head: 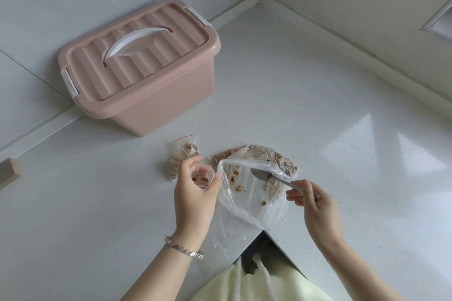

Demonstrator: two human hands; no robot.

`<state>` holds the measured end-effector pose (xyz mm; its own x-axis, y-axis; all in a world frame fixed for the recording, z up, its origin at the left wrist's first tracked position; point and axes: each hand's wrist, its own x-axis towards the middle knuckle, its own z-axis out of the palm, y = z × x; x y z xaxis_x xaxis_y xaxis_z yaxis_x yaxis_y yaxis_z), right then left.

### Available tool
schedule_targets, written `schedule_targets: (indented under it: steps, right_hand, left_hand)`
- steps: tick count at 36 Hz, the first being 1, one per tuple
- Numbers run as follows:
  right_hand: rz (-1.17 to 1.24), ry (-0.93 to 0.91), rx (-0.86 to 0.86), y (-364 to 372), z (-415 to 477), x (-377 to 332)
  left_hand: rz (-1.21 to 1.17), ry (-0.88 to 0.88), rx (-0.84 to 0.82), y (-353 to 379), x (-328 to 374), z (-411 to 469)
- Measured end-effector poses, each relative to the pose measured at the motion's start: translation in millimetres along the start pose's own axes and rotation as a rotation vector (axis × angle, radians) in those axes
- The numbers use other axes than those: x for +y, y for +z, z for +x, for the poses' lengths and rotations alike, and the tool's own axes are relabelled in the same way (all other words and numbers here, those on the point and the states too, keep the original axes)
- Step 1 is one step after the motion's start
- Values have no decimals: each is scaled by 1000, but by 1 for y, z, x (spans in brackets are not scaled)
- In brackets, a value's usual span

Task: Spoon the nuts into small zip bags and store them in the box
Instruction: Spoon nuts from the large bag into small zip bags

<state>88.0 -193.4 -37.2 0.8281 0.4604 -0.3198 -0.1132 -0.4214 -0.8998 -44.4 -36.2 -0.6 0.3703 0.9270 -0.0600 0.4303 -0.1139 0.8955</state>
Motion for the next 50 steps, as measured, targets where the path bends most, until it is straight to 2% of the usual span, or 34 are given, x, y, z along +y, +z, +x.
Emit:
schedule_targets:
  steps: [11, 16, 21, 24, 40, 50]
  right_hand:
    - [67, 73, -160, 35, 14, 14]
    - [152, 248, -233, 41, 14, 13]
    - [318, 480, -220, 35, 14, 14]
    - [368, 541, -205, 27, 13, 15]
    - [308, 339, -89, -25, 7, -5]
    - [339, 226, -138, -39, -2, -45]
  left_hand:
    - [-32, -17, -25, -1, 0, -3]
    - [-35, -38, -34, 0, 0, -5]
    - [-29, -32, -40, 1, -1, -6]
    - [-21, -23, -43, 2, 0, -5]
    - [37, -51, -179, 17, -2, -11]
    - [92, -52, -214, 23, -1, -8]
